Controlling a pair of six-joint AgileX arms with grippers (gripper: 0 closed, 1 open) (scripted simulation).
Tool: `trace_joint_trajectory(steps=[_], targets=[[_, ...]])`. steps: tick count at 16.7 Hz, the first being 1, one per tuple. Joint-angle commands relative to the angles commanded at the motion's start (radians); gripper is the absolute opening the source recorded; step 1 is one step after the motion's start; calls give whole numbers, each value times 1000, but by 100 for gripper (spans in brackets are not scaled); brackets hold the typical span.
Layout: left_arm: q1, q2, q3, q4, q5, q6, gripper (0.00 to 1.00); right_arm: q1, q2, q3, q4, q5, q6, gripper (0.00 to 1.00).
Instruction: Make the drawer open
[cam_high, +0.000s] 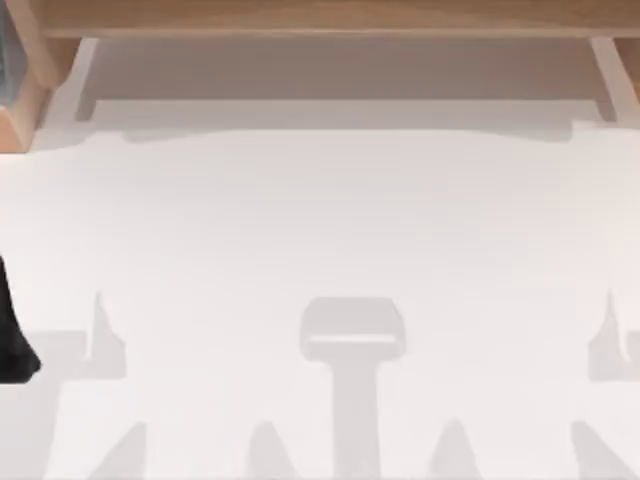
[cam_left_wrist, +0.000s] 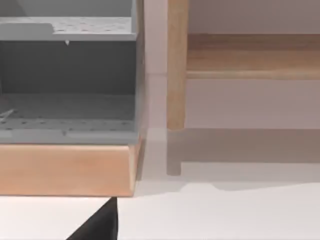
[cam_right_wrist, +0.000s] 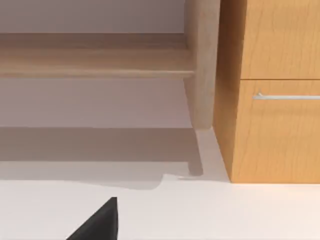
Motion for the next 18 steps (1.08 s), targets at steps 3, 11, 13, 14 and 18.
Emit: trace_joint_trajectory(steps=[3, 11, 13, 14, 18], targets=[[0, 0, 0, 0, 0, 0, 100, -13, 14, 6, 13, -13, 0, 100], [0, 0, 0, 0, 0, 0, 100, -369, 460, 143, 340, -363, 10, 100], [0, 0, 0, 0, 0, 0, 100, -480, 618, 186, 441, -473, 13, 100], [0, 0, 0, 0, 0, 0, 100, -533, 692, 206, 490, -525, 15, 100], [0, 0, 0, 0, 0, 0, 100, -702, 920, 273, 648, -694, 18, 100]])
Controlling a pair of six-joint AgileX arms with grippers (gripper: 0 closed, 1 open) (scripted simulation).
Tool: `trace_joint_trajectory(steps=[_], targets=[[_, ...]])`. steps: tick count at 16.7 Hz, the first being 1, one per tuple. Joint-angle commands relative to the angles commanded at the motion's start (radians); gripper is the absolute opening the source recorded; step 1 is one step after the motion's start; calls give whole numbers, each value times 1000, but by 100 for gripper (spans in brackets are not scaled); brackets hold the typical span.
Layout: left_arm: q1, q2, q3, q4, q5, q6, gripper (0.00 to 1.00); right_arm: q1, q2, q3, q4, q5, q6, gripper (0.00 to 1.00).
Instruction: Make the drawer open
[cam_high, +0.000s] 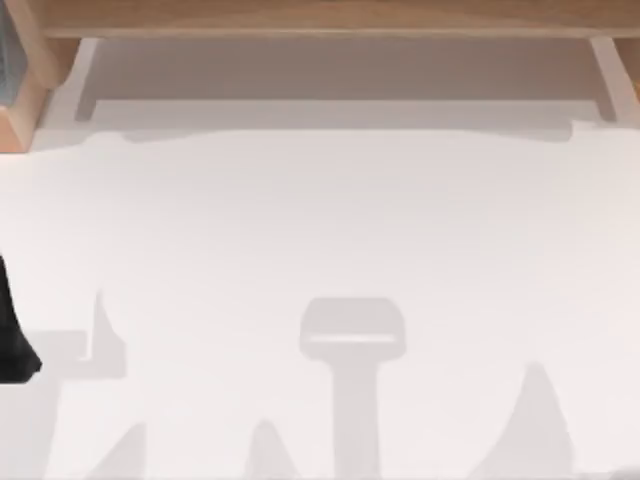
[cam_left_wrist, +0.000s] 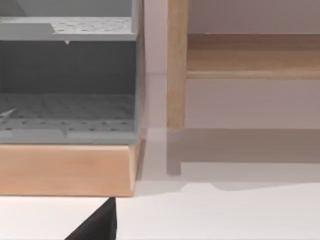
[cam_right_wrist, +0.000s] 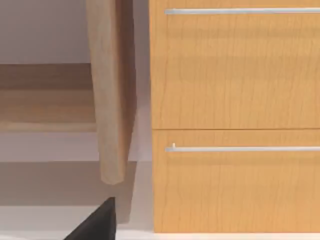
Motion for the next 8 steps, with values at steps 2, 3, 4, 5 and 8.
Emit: trace_joint_trajectory(steps=[2, 3, 4, 5, 8], targets=[[0, 0, 0, 0, 0, 0, 100, -49, 59, 20, 47, -50, 0, 100], [0, 0, 0, 0, 0, 0, 100, -63, 74, 26, 60, -63, 0, 100], [0, 0, 0, 0, 0, 0, 100, -67, 78, 27, 64, -68, 0, 100], [0, 0, 0, 0, 0, 0, 100, -67, 78, 27, 64, -68, 0, 100], [0, 0, 0, 0, 0, 0, 100, -63, 75, 23, 61, -65, 0, 100]])
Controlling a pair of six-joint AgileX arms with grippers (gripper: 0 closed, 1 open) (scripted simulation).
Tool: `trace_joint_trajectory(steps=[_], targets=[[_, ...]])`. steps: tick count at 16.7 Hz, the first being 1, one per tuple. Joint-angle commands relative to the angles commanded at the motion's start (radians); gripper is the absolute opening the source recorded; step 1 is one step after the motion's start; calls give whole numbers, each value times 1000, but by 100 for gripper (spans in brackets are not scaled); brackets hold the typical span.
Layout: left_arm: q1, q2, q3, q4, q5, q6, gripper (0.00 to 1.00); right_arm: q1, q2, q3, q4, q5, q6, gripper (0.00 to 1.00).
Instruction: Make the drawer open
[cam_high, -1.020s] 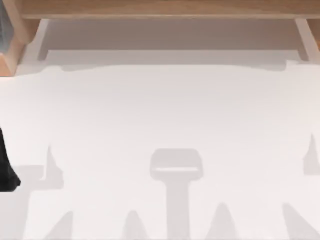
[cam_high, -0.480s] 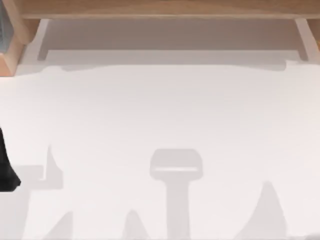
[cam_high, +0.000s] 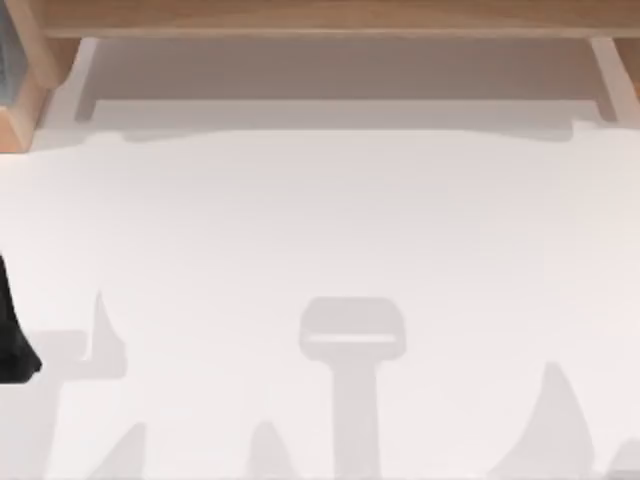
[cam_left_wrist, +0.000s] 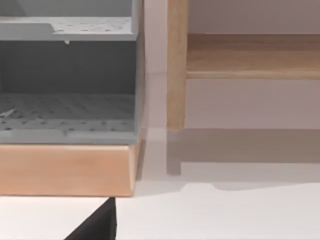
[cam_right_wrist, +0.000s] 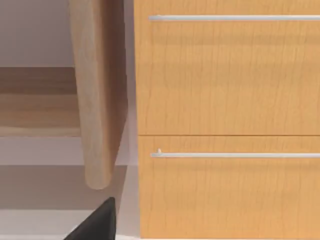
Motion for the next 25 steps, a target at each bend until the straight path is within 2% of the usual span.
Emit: trace_joint_trajectory(steps=[3, 5, 10, 16, 25], targets=[[0, 0, 0, 0, 0, 0, 100, -22, 2, 22, -9, 6, 6, 100], [0, 0, 0, 0, 0, 0, 100, -88, 9, 86, -37, 23, 25, 100], [0, 0, 0, 0, 0, 0, 100, -410, 45, 400, -173, 112, 121, 100], [0, 0, 0, 0, 0, 0, 100, -998, 101, 1004, -420, 283, 316, 100], [0, 0, 0, 0, 0, 0, 100, -1993, 135, 2187, -826, 599, 732, 100]])
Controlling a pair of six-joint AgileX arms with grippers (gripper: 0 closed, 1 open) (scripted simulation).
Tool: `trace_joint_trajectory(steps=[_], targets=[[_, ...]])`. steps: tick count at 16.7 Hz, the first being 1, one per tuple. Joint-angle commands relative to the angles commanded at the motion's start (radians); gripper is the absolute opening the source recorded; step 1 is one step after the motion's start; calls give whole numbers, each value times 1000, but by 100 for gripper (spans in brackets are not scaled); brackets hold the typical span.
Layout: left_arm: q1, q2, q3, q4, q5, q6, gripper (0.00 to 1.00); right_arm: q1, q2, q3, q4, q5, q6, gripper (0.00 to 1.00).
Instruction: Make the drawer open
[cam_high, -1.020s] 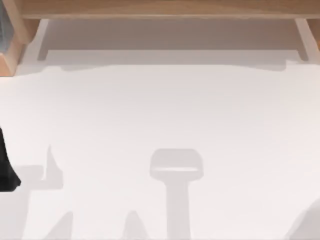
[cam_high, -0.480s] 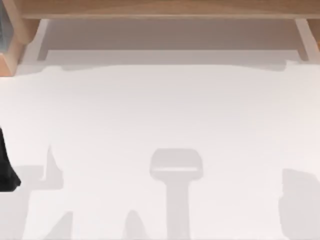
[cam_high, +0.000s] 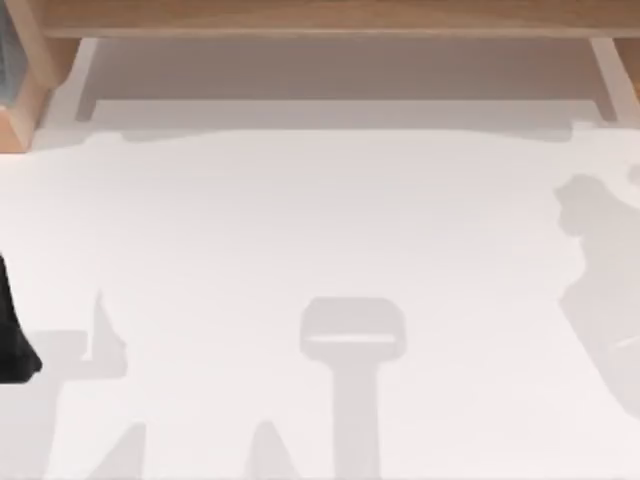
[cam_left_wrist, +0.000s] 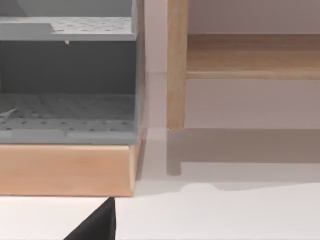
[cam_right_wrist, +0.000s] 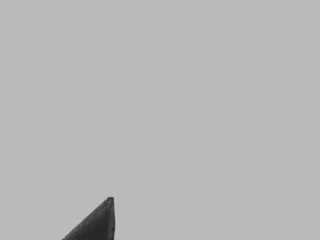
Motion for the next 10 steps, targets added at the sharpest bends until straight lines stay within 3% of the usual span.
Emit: trace_joint_trajectory(steps=[5, 10], targets=[[0, 0, 0, 0, 0, 0, 100, -469, -36, 685, -194, 181, 258, 100], [0, 0, 0, 0, 0, 0, 100, -787, -123, 1291, -342, 355, 501, 100]])
